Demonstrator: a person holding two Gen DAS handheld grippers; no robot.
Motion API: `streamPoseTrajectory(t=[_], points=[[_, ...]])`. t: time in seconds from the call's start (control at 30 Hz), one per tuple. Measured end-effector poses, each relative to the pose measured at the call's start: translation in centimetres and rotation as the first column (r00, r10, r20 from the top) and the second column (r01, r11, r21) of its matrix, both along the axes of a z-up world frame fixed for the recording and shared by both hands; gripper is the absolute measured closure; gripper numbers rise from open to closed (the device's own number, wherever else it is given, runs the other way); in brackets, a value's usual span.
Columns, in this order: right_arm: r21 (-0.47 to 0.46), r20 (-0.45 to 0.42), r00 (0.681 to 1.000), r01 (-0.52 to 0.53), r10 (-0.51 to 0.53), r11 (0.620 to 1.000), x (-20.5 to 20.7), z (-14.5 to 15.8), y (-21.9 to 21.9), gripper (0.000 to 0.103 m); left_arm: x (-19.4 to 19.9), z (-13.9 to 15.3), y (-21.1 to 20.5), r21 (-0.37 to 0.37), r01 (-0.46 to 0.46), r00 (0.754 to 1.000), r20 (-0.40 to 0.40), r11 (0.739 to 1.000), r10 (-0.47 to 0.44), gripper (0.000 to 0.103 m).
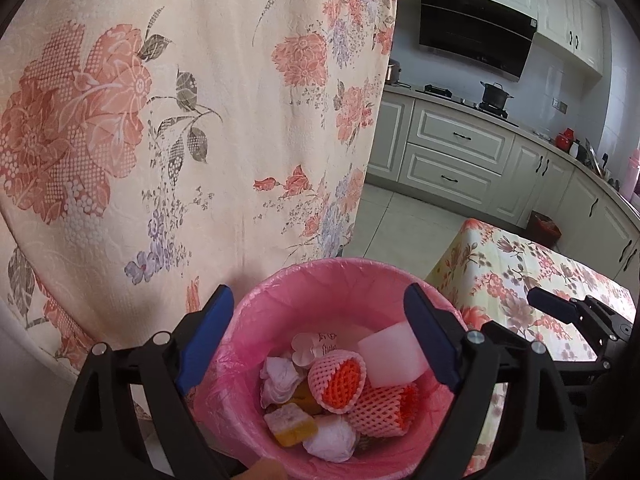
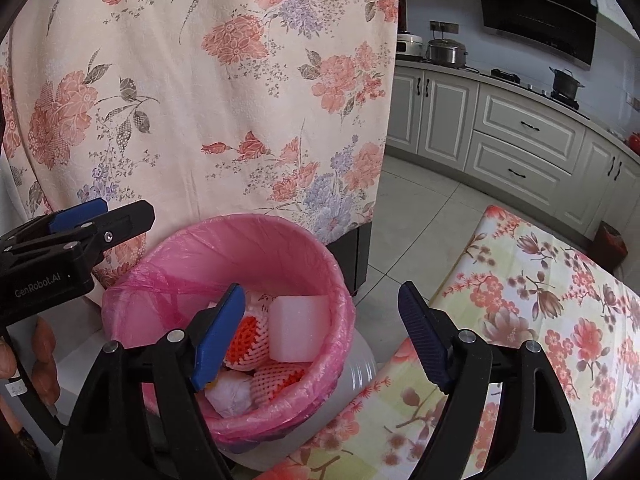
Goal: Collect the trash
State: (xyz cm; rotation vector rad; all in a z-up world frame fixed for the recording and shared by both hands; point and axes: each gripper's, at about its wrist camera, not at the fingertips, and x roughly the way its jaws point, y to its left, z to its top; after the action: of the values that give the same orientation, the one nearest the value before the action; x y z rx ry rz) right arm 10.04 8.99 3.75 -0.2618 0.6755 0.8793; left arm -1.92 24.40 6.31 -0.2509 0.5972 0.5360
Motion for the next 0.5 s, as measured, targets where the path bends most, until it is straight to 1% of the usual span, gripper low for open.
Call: streamPoseTrajectory(t=[0.07, 0.13, 0.27, 0.4, 0.5], points=[[0.010, -0.002, 1.000, 0.014, -0.014, 1.000, -0.1, -0.2, -0.9, 0.025, -0.4, -0.1, -0.4, -0.003, 0.001, 1.000, -0.003, 1.000, -0.001, 0.016], [0.016, 0.000, 1.000, 0.021, -0.021, 1.000, -0.4, -0.4, -1.7, 0.025, -0.9, -0.3, -0.8, -0.009, 0.005, 1.000, -0.007, 1.000, -0.005, 0.015], [0.036, -0.006, 1.000, 0.025, -0.024, 0.999, -1.3, -0.6, -3.4, 0.024, -2.0, -0.7, -2.1, -0.012, 0.012, 0.999, -0.043, 1.000, -0.012, 0.012], [0.043, -0.014, 1.000, 0.021, -0.021, 0.999, -2.5, -0.8, -5.0, 0.024, -3.8, -1.0, -3.1, -0.030, 0.008, 0.998, -0.070, 1.000, -0.010, 0.008], [0.050, -0.002, 1.000, 0.009, -0.009, 0.999, -3.7, -0.3, -5.8, 0.021, -5.2, -1.2, -3.6, -0.049, 0.003, 0.996, -0.089, 0.999, -0.008, 0.007]])
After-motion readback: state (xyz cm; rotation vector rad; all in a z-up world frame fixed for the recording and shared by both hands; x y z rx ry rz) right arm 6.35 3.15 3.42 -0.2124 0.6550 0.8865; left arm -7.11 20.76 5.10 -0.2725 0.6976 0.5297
